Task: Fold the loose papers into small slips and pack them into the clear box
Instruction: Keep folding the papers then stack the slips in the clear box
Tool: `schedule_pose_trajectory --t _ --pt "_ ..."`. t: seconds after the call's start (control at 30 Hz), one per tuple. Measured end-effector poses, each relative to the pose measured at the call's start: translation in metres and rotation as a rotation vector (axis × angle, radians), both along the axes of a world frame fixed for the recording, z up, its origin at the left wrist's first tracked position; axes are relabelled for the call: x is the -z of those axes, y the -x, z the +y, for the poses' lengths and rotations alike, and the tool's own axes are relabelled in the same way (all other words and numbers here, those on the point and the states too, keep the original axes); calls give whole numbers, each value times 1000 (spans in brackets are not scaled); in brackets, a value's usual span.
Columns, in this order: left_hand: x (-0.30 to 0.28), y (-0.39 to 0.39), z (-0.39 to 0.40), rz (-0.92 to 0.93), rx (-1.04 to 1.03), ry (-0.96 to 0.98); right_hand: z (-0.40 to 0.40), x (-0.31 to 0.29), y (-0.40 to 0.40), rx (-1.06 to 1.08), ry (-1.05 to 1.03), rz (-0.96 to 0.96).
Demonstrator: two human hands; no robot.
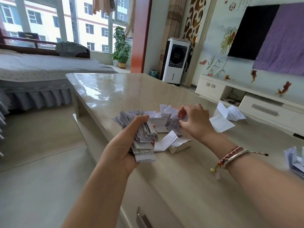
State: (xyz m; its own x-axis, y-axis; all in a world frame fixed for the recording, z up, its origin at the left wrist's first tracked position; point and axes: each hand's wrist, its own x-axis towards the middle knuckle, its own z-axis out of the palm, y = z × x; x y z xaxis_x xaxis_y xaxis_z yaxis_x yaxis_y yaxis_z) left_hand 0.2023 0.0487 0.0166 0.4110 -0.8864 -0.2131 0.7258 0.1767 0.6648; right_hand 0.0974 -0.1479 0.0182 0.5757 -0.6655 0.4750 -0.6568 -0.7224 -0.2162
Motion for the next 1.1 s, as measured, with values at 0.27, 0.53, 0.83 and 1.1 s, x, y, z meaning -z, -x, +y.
schedule_pose_trajectory --t 0.27,0.53,0.83,1.1 --pt "5 -7 0 -16 -55 -52 12 -33 23 -35 35 -126" --pt "5 -13 -3 -14 -30 -11 64 -78 11 -430 -434 -417" --pt "6 -28 -3 77 -22 90 94 -22 -43 -608 -237 -253" --pt "12 -46 -2 116 -147 58 58 -8 -74 -353 -109 11"
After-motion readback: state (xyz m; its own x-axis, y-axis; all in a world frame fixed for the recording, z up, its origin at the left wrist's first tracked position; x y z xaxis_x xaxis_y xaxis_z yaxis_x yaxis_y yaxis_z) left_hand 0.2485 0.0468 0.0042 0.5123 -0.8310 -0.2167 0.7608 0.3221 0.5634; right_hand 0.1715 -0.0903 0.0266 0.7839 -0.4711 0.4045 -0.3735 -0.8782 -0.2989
